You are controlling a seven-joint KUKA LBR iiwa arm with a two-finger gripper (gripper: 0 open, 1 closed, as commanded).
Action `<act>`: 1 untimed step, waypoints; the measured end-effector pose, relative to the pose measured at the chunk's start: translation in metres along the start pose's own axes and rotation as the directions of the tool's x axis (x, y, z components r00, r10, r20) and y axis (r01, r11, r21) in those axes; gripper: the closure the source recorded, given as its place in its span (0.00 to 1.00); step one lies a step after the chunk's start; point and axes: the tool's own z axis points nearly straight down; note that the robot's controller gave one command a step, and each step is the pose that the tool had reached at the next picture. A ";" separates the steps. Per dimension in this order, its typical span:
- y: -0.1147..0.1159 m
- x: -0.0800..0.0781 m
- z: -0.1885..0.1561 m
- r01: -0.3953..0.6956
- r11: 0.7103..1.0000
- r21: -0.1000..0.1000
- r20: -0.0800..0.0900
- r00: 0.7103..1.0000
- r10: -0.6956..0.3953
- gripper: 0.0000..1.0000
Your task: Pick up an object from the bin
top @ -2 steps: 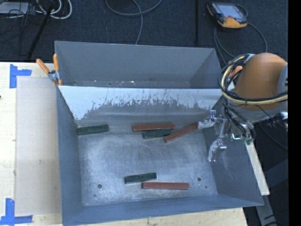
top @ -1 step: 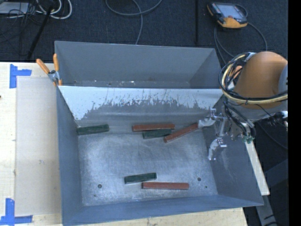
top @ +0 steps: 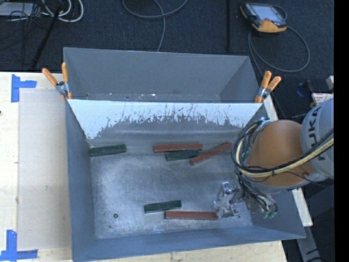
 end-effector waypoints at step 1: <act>0.000 0.000 0.000 0.000 1.000 0.000 0.000 1.000 0.000 1.00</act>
Offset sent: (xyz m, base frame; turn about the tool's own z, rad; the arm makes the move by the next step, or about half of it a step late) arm 0.0211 -0.0089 0.0004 -0.1775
